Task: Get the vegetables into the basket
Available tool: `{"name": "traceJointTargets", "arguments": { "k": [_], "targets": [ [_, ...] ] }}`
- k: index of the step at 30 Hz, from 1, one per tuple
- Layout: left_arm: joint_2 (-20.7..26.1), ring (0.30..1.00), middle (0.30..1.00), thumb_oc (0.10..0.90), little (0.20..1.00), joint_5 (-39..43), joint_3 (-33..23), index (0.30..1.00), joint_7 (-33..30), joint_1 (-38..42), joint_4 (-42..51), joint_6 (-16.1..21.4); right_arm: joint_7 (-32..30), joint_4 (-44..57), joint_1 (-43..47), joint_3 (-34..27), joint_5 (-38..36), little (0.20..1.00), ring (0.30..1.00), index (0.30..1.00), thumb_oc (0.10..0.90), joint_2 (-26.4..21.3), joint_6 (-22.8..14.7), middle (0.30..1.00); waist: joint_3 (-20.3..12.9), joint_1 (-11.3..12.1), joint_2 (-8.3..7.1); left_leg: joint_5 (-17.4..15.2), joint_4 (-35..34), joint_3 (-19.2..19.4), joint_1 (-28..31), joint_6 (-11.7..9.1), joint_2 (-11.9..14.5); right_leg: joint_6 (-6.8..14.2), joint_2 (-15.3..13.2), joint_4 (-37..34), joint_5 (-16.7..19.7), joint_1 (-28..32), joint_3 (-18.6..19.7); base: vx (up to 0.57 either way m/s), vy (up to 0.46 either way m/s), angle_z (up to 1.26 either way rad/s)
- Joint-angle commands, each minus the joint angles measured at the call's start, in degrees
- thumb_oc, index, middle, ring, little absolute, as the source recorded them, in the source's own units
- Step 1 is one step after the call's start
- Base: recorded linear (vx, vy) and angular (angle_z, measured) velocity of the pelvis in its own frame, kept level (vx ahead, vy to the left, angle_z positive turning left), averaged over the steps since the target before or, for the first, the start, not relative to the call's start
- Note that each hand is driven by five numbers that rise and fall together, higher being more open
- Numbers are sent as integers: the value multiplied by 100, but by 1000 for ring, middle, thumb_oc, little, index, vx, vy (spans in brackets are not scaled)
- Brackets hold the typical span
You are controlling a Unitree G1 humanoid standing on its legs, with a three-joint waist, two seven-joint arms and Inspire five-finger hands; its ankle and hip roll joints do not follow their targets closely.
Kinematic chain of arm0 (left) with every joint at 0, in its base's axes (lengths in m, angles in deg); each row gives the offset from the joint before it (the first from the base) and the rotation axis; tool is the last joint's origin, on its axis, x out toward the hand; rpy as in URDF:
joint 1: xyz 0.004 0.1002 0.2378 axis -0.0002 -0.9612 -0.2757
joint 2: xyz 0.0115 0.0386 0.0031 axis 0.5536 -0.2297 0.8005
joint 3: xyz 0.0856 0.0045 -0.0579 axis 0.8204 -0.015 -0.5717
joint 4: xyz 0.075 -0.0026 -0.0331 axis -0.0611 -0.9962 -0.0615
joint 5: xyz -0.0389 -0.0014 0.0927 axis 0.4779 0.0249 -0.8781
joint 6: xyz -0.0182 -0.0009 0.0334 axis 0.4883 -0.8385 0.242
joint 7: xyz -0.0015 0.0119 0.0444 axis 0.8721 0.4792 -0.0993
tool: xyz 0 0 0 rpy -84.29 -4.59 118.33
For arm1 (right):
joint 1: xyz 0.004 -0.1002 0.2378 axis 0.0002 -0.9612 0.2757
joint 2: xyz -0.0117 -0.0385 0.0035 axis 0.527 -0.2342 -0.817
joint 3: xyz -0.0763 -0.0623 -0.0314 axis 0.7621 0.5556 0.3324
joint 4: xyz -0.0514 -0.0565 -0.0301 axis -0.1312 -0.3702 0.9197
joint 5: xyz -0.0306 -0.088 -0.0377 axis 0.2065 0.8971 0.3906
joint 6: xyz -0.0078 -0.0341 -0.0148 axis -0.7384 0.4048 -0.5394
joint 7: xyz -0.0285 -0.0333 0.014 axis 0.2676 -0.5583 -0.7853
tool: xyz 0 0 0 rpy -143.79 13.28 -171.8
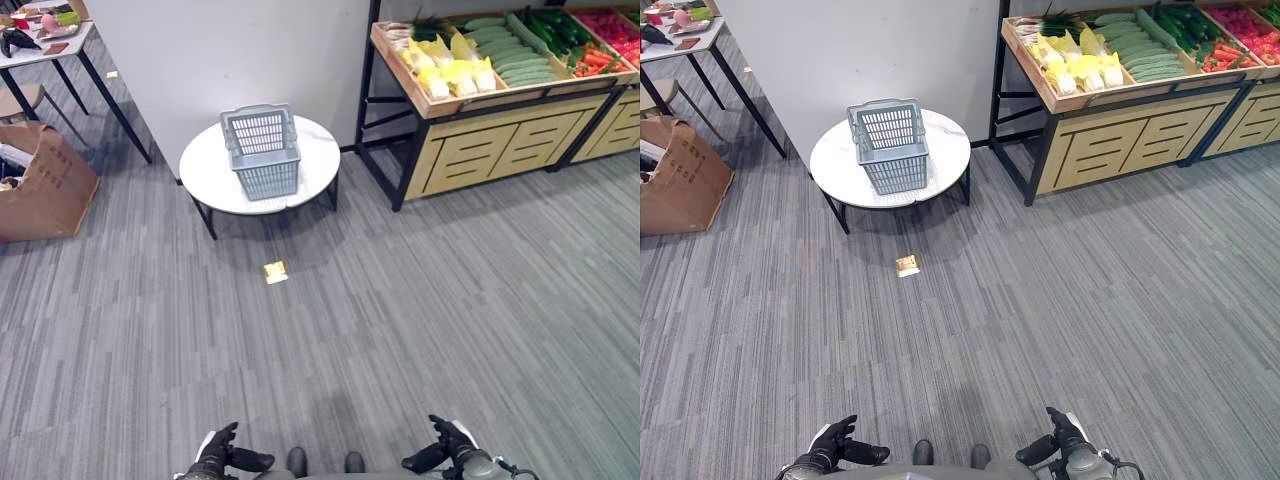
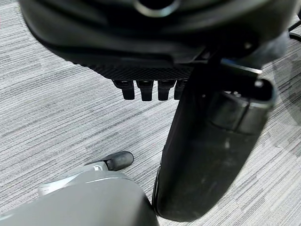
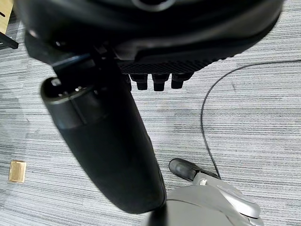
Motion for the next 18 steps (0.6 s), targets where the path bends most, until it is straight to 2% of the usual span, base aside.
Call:
{"name": "traceJointTargets", "arguments": {
  "k": [1,18],
  "targets": [
    [124,1000,1000,900,1000,-95,-32,1000,-195,102,-204,116,-129,1,179,117,-47,1000,1000,1000,900,-168,-169,1000,-83,84,-204,-497,-2,28,245,-244,307,702,-570,-17,44,-200,5,0,0,0],
    [70,1000,1000,900,1000,19,-93,1000,-139,71,-280,69,-208,-55,206,138,138,1000,1000,1000,900,-217,-108,1000,-50,64,-167,-461,-2,18,234,-289,355,687,-537,-15,43,-214,-4,1,-8,0]
  ]
}}
